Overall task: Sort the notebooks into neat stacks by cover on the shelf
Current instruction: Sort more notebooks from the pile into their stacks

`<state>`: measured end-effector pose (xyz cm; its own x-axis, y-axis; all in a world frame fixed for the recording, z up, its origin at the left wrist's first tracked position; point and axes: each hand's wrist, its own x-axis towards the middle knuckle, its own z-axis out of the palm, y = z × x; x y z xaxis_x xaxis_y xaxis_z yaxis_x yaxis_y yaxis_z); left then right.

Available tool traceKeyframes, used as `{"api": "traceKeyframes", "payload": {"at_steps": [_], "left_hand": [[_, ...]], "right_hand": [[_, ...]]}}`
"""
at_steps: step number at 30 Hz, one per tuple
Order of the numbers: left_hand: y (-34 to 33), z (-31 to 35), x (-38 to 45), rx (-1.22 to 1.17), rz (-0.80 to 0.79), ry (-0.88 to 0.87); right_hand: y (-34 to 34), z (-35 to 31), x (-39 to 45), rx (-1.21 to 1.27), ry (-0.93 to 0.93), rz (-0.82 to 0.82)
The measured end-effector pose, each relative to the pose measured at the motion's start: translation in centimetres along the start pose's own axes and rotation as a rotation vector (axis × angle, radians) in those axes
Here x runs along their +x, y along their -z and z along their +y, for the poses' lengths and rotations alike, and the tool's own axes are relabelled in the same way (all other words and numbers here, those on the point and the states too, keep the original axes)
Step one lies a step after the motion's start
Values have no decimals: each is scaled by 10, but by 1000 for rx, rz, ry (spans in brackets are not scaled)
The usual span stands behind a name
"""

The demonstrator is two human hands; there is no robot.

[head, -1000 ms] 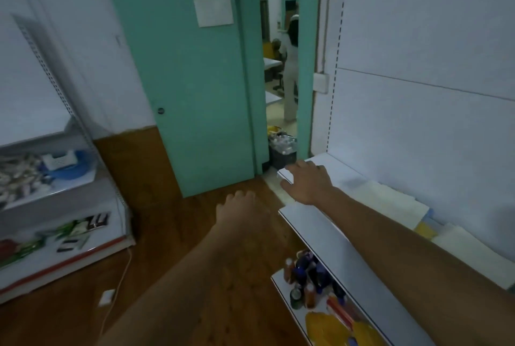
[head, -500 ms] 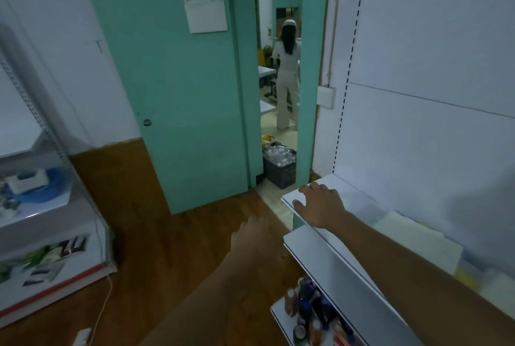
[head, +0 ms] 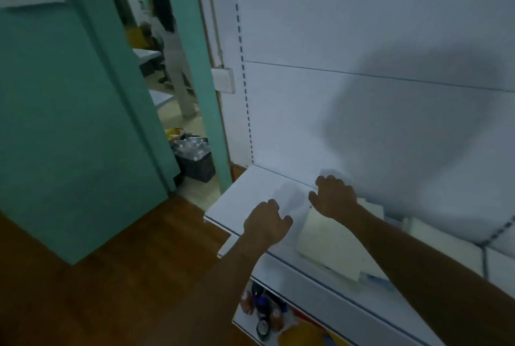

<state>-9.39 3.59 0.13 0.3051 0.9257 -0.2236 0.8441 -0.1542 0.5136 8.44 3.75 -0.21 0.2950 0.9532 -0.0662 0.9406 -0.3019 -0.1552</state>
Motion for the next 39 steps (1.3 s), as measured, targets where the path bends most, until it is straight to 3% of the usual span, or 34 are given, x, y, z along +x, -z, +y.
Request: {"api": "traceKeyframes", "payload": {"at_steps": [5,10,14,20,27,31,39], "left_hand": [[-27,21,39,-93,-202,-69],[-58,24,65,-123,-391,-143],[-78,23,68,-146,-341,-182],[-83,16,77,-116,-309,-210],[-75,14,72,-103,-272,-167],[-75,20,60,-95,-206,-140],[-88,41,34,12,-244,-157]], "right_hand": [[-33,57,-26,84,-375,-16],[-52,62,-56,216,-628,-26],[-73,49,-68,221,-725,46],[-77,37,-72,482,-914,157],[-79,46,-77,689,-921,174],[-113,82,-69,785,-882,180],[-72,75,-85,832,-795,94]]}}
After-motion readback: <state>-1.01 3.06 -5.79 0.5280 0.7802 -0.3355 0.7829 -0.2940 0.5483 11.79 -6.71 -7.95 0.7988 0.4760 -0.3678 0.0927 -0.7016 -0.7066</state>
